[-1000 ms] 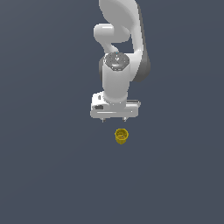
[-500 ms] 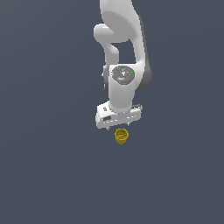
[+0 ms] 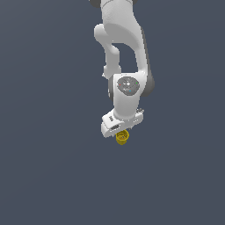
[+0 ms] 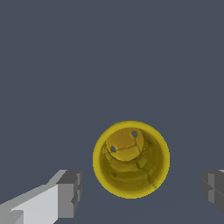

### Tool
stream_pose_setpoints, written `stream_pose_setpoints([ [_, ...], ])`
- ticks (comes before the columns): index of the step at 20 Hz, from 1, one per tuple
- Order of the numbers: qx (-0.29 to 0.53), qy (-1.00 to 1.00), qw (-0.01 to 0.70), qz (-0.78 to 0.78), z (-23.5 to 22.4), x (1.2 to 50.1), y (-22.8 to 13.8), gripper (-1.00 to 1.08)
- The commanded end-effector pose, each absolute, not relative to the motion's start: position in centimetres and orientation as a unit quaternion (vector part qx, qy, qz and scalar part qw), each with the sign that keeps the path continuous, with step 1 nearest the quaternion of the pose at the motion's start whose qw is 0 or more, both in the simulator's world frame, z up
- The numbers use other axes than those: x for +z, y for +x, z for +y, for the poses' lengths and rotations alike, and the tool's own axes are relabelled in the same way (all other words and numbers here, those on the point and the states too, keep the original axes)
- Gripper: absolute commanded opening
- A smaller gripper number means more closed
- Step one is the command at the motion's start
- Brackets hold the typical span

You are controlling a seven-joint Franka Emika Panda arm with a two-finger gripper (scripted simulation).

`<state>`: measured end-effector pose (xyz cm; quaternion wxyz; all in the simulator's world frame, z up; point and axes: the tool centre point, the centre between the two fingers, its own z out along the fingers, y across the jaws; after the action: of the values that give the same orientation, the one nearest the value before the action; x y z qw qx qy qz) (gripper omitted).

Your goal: Pick up the object and move it to a goal position.

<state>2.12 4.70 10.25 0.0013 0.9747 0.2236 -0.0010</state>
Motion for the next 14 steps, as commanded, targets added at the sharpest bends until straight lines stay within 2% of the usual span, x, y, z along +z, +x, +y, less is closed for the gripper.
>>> stream_pose_setpoints([
  [1, 0.000, 0.972, 0.001, 0.236, 4.9, 9.9, 2.3, 1.00],
  [9, 0.000, 0.971, 0.000, 0.240, 5.0, 9.3, 2.3, 1.00],
  [14, 0.000, 0.970, 0.000, 0.242, 5.1, 7.2, 2.2, 1.00],
])
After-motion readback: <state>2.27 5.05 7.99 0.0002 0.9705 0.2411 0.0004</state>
